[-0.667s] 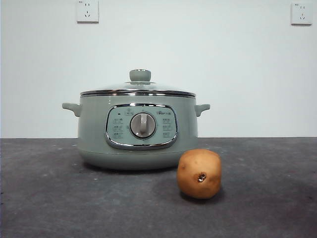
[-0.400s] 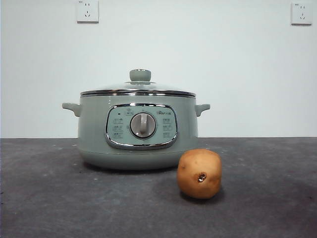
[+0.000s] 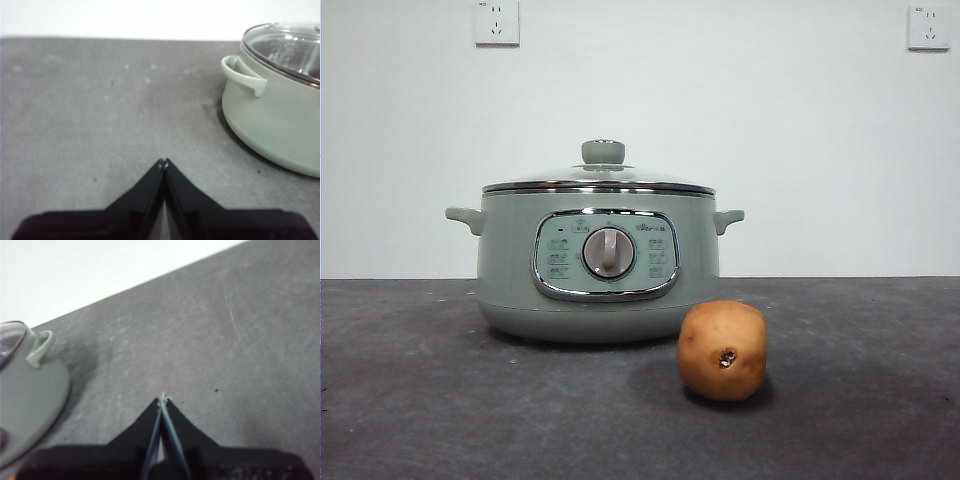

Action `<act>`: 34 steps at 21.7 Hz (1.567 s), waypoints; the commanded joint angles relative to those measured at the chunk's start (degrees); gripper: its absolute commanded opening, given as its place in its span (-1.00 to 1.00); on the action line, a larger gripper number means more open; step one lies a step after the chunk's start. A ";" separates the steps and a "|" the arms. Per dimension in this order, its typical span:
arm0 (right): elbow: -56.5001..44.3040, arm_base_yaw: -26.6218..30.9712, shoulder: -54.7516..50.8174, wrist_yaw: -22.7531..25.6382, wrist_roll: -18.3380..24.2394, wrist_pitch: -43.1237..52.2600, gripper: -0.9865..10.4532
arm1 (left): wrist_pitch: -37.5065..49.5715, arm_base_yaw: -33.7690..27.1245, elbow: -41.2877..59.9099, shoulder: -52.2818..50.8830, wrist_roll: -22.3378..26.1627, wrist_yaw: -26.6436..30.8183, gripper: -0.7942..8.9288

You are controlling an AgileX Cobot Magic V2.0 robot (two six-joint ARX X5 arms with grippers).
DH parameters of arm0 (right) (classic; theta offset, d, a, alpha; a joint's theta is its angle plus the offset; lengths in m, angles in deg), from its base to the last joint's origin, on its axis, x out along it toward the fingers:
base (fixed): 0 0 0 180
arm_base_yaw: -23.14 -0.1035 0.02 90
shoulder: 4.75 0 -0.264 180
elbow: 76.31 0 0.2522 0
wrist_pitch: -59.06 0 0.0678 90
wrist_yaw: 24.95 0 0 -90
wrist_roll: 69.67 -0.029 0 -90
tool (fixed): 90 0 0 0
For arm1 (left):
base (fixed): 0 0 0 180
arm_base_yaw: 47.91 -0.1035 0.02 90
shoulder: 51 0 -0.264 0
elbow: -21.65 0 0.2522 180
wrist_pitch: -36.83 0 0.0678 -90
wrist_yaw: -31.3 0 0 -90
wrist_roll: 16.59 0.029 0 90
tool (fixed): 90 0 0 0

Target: Pick up the potato,open the lid,put the potato in the pot,close the lid

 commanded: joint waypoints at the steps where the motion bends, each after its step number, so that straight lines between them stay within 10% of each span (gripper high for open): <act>1: 4.61 -0.02 3.48 -1.44 -2.58 -2.78 -0.84 | -2.97 -0.17 -3.76 3.65 -2.56 -0.81 -0.85; 9: 18.53 -0.04 13.42 -5.25 -2.51 -15.02 -0.83 | -6.49 -0.17 -11.45 14.45 -2.62 -5.51 -0.85; 16: 26.34 -0.04 18.86 -9.66 -2.43 -24.76 -0.82 | -8.59 -0.15 -15.89 20.46 -1.92 -29.11 -0.85; 23: 33.29 -1.40 34.82 -28.30 2.93 -30.25 -0.71 | -20.22 -0.09 -25.75 27.28 -2.34 -34.01 -0.85; 31: 36.22 -19.45 55.76 -21.05 -1.66 -30.69 0.18 | -26.25 -0.09 -32.41 29.77 -1.90 -33.94 -0.85; 34: 39.39 -26.45 63.56 -17.05 -4.15 -30.29 0.24 | -26.56 -0.09 -32.41 29.90 -1.90 -33.97 -0.85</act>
